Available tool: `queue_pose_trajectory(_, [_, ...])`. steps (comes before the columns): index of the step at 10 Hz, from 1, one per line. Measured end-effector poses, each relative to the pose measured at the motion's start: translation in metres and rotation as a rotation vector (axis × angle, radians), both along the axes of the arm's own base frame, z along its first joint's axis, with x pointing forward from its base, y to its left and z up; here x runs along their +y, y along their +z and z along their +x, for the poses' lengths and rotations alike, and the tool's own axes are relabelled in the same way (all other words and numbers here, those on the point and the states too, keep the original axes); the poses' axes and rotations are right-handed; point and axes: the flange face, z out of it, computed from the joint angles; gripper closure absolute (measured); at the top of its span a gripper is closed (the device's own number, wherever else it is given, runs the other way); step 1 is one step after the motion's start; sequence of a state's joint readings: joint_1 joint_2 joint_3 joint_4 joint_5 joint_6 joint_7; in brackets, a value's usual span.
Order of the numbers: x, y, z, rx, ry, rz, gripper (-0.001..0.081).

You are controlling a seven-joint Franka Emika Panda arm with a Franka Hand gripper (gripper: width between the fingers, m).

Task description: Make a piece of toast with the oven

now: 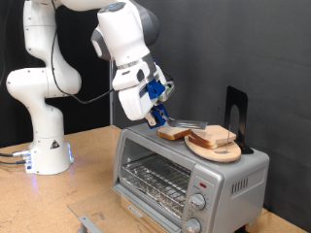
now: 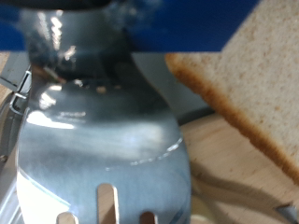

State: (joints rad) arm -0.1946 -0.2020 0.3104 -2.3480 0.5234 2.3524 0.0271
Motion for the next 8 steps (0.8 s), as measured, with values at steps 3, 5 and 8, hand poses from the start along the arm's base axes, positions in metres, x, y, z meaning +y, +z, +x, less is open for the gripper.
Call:
queue_pose_trajectory(3, [0.001, -0.003, -0.003, 0.025, 0.014, 0.004, 0.0402])
queue_pose_trajectory(5, [0.0, -0.001, -0.013, 0.122, 0.052, 0.02, 0.0402])
queue_pose_trajectory(8, [-0.018, 0.024, -0.037, 0.136, 0.108, 0.039, 0.0402])
